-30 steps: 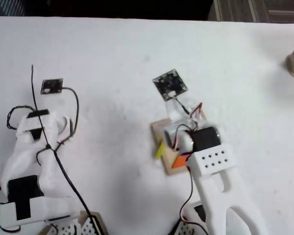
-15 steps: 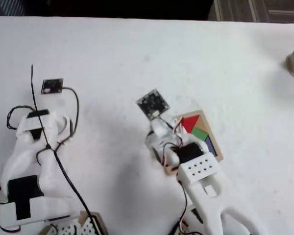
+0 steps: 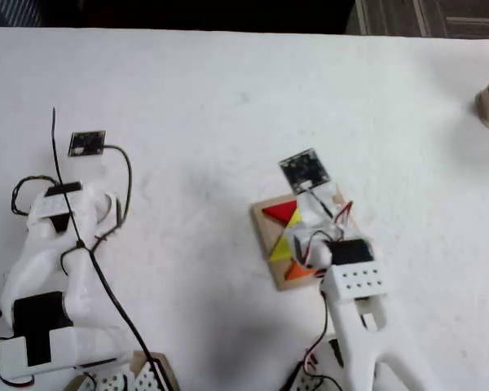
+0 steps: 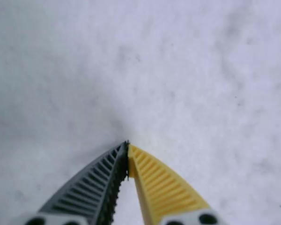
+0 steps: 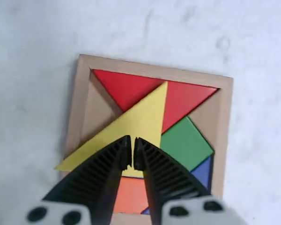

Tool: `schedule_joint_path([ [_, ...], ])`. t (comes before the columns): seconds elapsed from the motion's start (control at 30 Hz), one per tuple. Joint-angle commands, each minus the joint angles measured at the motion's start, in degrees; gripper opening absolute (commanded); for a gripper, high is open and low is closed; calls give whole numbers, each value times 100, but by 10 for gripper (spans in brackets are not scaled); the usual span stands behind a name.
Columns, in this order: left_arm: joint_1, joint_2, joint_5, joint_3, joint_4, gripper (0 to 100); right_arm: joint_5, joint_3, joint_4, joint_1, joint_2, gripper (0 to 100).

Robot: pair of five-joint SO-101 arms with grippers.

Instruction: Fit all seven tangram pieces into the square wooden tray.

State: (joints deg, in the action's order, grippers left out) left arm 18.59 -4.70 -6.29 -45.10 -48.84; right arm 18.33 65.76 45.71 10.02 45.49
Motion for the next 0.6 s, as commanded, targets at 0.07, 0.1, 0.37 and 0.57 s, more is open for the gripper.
schedule_joint_path([
  [0.07, 75, -259, -35, 35, 18, 21, 53, -70, 347, -444, 910, 20],
  [0.1, 75, -259, -35, 35, 18, 21, 62, -70, 277, -488, 954, 21],
  [0.37, 75, -259, -35, 35, 18, 21, 176, -422, -655, -567, -585, 19],
  [0.57, 75, -259, -35, 35, 9, 21, 105, -1187, -1095, -576, -2070, 19],
])
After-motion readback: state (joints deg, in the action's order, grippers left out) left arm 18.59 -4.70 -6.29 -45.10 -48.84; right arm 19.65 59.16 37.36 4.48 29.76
